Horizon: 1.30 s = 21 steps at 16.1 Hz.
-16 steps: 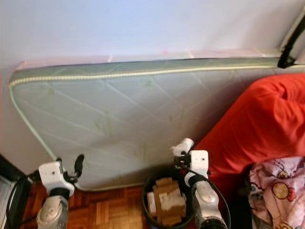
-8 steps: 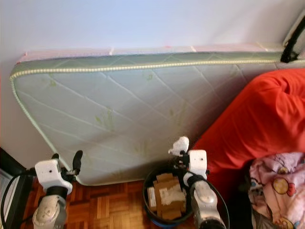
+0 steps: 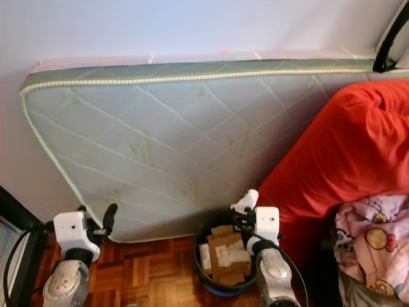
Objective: Clean up the room
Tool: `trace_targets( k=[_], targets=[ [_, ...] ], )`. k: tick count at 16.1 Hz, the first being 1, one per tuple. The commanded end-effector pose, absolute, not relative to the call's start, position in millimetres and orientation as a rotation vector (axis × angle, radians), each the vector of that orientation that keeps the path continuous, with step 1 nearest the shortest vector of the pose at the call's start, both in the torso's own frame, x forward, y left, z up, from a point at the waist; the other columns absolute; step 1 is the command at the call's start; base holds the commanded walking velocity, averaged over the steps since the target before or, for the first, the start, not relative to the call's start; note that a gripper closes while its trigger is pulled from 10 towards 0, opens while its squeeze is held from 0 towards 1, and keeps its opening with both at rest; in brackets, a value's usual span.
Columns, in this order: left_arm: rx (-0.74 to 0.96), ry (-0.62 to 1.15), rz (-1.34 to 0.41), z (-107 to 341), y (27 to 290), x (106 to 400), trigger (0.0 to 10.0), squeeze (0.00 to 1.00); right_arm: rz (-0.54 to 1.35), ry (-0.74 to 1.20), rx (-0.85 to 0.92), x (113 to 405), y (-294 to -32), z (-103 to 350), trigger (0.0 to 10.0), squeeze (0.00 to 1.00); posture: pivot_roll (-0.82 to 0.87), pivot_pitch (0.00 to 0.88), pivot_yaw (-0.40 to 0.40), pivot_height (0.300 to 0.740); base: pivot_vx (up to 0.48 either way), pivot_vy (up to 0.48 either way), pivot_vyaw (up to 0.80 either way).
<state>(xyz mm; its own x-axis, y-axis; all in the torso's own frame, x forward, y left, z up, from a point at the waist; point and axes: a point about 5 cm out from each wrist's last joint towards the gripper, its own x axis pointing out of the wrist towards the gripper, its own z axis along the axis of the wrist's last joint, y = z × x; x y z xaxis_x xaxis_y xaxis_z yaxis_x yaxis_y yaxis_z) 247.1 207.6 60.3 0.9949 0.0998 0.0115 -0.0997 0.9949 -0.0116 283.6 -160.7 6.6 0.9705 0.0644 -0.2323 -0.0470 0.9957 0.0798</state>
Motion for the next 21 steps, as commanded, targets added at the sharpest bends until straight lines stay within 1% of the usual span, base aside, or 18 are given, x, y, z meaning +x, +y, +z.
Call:
trace_targets(
  k=[1,3,4,5,6,21],
  targets=[
    [-0.004,-0.004,0.096,60,207,246,10.0,0.0,0.052,0.245,0.078,284,-161,6,10.0,0.0,0.08,0.125,-0.067,0.675,0.0,0.0,0.0],
    [-0.002,0.005,0.099,61,207,245,10.0,0.0,0.057,0.254,0.077,286,-159,6,10.0,0.0,0.08,0.129,-0.07,0.675,0.0,0.0,0.0],
    [-0.005,0.021,0.096,60,207,243,10.0,0.0,0.072,0.278,0.044,286,-155,4,10.0,0.0,0.08,0.13,-0.07,0.675,0.0,0.0,0.0],
    [-0.006,0.028,0.097,59,208,242,10.0,0.0,0.079,0.278,0.041,285,-153,4,10.0,0.0,0.08,0.133,-0.072,0.665,0.0,0.0,0.0],
    [-0.007,0.029,0.102,59,209,242,10.0,0.0,0.071,0.254,0.075,285,-153,5,10.0,0.0,0.08,0.136,-0.071,0.66,0.0,0.0,0.0],
    [-0.015,0.041,0.093,57,212,239,10.0,0.0,0.086,0.279,0.08,285,-151,3,10.0,0.0,0.09,0.146,-0.076,0.66,0.0,0.0,0.0]
  ],
)
